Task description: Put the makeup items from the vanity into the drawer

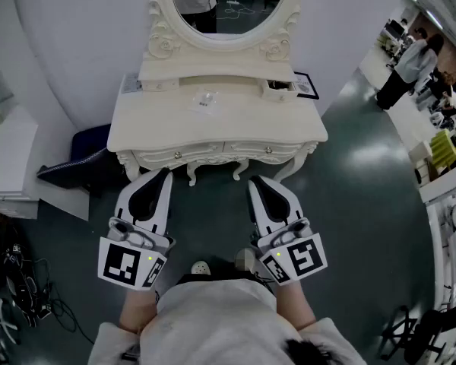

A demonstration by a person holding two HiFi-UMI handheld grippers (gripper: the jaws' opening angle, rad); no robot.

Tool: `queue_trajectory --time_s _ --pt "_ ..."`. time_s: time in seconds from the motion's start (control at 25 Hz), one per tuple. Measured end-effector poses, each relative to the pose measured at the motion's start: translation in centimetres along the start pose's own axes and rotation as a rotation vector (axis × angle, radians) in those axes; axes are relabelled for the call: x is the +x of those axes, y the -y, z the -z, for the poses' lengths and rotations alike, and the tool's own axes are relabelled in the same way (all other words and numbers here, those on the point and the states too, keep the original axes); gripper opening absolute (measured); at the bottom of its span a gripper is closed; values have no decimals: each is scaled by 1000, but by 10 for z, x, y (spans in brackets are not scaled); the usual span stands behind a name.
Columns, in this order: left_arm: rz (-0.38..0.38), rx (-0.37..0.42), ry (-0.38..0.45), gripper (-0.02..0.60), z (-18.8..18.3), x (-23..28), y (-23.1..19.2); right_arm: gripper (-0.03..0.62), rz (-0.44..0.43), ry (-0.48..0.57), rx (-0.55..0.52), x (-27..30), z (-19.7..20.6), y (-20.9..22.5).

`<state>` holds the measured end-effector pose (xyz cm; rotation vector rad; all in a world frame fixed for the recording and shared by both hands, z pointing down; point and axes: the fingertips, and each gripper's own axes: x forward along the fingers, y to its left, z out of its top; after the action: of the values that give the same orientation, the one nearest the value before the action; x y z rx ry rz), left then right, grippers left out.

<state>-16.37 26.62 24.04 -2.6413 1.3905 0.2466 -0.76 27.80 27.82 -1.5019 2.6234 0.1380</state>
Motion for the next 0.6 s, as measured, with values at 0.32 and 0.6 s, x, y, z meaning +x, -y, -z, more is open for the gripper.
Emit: queue_trajectory --time_s 0.32,0.6 --pt "13 -9 7 15 1 -4 -7 28 11 -2 -12 4 0 -8" --pt "28 -11 14 15 1 -5 -14 28 25 -1 -20 8 0 -13"
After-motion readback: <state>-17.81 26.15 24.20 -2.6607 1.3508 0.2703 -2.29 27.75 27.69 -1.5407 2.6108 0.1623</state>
